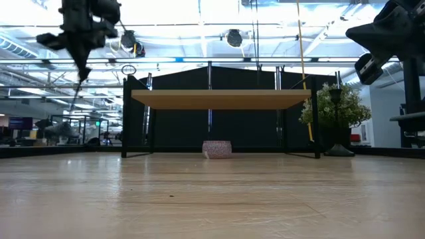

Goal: Pick & Place candle stick holders
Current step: Put the top left black candle holder on the shelf

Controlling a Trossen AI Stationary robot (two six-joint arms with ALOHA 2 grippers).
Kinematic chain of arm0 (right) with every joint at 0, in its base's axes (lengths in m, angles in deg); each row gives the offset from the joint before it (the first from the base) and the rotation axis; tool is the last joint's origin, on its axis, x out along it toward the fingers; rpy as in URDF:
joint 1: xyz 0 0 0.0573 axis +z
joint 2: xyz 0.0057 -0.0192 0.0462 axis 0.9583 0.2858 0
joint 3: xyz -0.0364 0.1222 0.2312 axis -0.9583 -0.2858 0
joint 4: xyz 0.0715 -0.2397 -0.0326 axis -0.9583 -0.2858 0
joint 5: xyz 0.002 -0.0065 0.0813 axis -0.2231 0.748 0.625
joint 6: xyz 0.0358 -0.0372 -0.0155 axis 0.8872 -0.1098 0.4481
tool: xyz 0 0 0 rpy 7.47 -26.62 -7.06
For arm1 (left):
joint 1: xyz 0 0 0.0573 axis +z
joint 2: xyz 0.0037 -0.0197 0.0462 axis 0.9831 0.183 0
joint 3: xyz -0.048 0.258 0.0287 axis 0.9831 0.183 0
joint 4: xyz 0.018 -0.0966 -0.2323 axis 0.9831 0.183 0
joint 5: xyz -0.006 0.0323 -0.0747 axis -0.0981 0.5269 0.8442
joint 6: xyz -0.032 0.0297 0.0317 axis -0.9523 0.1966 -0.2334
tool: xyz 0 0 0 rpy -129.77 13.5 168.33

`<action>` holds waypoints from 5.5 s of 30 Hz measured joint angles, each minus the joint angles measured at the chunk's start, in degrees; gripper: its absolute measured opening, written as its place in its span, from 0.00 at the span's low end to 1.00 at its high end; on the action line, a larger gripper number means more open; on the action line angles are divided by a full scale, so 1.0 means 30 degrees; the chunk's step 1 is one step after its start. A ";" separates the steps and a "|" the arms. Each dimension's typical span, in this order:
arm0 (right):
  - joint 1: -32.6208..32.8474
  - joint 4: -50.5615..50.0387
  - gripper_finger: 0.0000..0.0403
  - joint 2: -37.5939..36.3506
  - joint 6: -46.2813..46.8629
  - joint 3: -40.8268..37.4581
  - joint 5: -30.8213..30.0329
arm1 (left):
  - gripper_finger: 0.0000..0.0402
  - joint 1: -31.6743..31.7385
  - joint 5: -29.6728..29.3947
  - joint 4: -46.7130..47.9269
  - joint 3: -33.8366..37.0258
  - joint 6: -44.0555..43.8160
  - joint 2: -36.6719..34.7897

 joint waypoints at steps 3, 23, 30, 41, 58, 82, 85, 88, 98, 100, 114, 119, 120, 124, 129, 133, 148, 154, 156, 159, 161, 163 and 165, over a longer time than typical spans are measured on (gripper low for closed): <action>0.0007 0.0000 0.00 0.0000 0.0004 0.0000 -0.0023 | 0.00 -0.0320 0.0070 0.0137 -0.1559 -0.0194 -0.0006; -0.0036 0.0350 0.00 0.1277 0.1706 0.0000 -0.2628 | 0.00 -0.4061 0.2935 0.0094 -1.0445 -0.4849 0.0066; -0.0044 0.5371 0.00 0.4067 0.0238 0.0007 -0.2992 | 0.00 -0.7072 0.2450 -0.1639 -1.1938 -0.6979 0.1387; -0.0044 1.4051 0.00 1.1089 -0.1301 0.0414 -0.2411 | 0.00 -1.0996 0.3019 -0.5311 -1.2242 -0.8204 0.4841; -0.1401 1.4029 0.00 1.9797 -0.6375 0.9293 0.2047 | 0.00 -1.4541 0.3519 -0.9416 -1.2242 -0.9656 0.8000; -0.1953 0.7723 0.04 2.5223 -0.9872 1.6269 0.2455 | 0.00 -1.6961 0.1012 -0.7890 -1.2242 -1.1137 0.7985; -0.1973 0.7303 0.11 2.5223 -0.9872 1.6269 0.2322 | 0.00 -1.7005 0.0973 -0.7831 -1.2242 -1.1278 0.7985; -0.2002 0.7085 0.20 2.5223 -0.9865 1.6265 0.1968 | 0.00 -1.7012 0.0973 -0.7753 -1.2242 -1.1269 0.7985; -0.2630 0.8270 0.47 2.6931 -0.8643 1.6254 0.0990 | 0.00 -1.7020 0.0966 -0.7780 -1.2242 -1.1247 0.7985; -0.2778 0.8777 0.48 2.7198 -0.8570 1.6247 0.1019 | 0.00 -1.7020 0.0960 -0.7780 -1.2242 -1.1205 0.7985; -0.2956 0.6784 0.48 2.9036 -0.8714 1.8993 0.1085 | 0.00 -1.7020 0.0951 -0.7780 -1.2242 -1.0826 0.8116; -0.3017 0.6776 0.44 2.9026 -0.8503 1.9256 0.1063 | 0.00 -1.7034 0.0944 -0.7610 -1.2242 -1.0640 0.8123; -0.3024 0.6754 0.42 2.9026 -0.8281 1.9281 0.1063 | 0.00 -1.7034 0.0944 -0.7605 -1.2242 -1.0551 0.8123; -0.3093 0.6437 0.35 2.9026 -0.7867 1.9307 0.1053 | 0.00 -1.7034 0.0809 -0.7613 -1.2242 -1.0484 0.8123; -0.3281 0.6046 0.24 2.9026 -0.7208 1.9307 0.1080 | 0.00 -1.7034 0.0780 -0.7620 -1.2242 -1.0408 0.8123; -0.3286 0.6018 0.14 2.9026 -0.7147 1.9307 0.1099 | 0.00 -1.7034 0.0754 -0.7620 -1.2242 -1.0324 0.8123; -0.3272 0.5995 0.02 2.9026 -0.6803 1.9307 0.1079 | 0.01 -1.6753 0.0820 -0.7724 -1.2242 -0.9721 0.8123; -0.3293 0.5894 0.02 2.9019 -0.6615 1.9307 0.0953 | 0.17 -1.6407 0.0968 -0.8288 -1.2242 -0.8559 0.8123; -0.3293 0.5887 0.02 2.9019 -0.6507 1.9307 0.0927 | 0.24 -1.6295 0.1111 -0.8528 -1.2242 -0.8295 0.8123; -0.3358 0.5825 0.02 2.9019 -0.6288 1.9307 0.0941 | 0.35 -1.6117 0.1829 -0.8863 -1.2242 -0.7804 0.8123; -0.3450 0.5670 0.02 2.9019 -0.6295 1.9307 0.0959 | 0.42 -1.5876 0.2517 -0.8843 -1.2242 -0.7310 0.8123; -0.3592 0.5465 0.02 2.9019 -0.6205 1.9307 0.0968 | 0.47 -1.5654 0.3173 -0.8725 -1.2236 -0.6690 0.8071; -0.3692 0.5183 0.02 2.8823 -0.6062 1.9302 0.0920 | 0.51 -1.5442 0.3366 -0.8607 -1.2213 -0.5842 0.7832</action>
